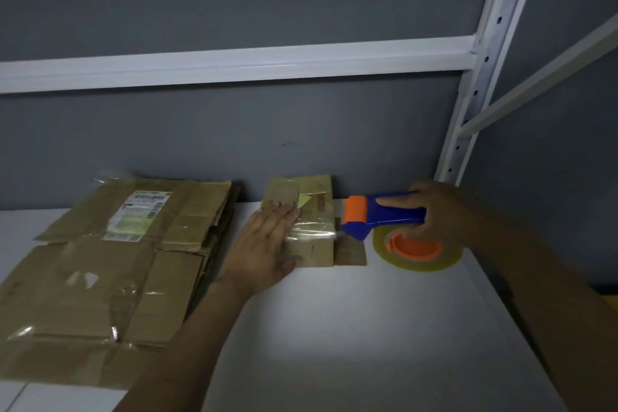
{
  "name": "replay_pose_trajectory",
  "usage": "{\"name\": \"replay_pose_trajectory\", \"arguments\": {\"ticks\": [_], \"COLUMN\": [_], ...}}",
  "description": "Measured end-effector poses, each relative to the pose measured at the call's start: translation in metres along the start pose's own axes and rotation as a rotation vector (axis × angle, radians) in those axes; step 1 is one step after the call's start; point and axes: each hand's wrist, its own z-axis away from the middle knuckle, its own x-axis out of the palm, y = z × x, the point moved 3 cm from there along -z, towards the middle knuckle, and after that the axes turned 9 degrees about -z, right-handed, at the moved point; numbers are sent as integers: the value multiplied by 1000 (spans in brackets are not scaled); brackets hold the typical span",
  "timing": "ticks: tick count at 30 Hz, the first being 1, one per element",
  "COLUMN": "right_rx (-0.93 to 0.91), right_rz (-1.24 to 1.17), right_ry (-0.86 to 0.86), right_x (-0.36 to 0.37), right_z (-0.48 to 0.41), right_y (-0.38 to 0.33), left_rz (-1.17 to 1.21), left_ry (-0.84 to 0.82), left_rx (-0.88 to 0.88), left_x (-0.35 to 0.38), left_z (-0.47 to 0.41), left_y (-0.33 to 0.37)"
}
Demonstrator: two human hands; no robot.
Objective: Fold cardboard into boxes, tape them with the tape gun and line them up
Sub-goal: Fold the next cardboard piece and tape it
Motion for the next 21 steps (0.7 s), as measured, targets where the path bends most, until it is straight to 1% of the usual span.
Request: {"name": "replay_pose_trajectory", "arguments": {"ticks": [3,6,8,11,16,21], "right_rx": [-2,-63,-68,-66,-67,-27], "right_rz": [92,141,87,34,64,60], "right_ry": [26,49,53,64,87,98], "right_x": [6,36,58,76,74,66], "right_z": [3,0,-2,-2,2,23], "right_y": [-3,-22,-33,-40,-41,-26], "left_rz": [-23,-73,-40,18,12,-20], "left_ry": [20,54,68,26,7,13], "left_rx": [5,34,60,56,22,47], "left_x": [-4,-10,-8,-1,3,5], "left_z": [-5,-10,-11,-10,-17,-20], "left_y": [-5,-9,-6,4,0,-4]}}
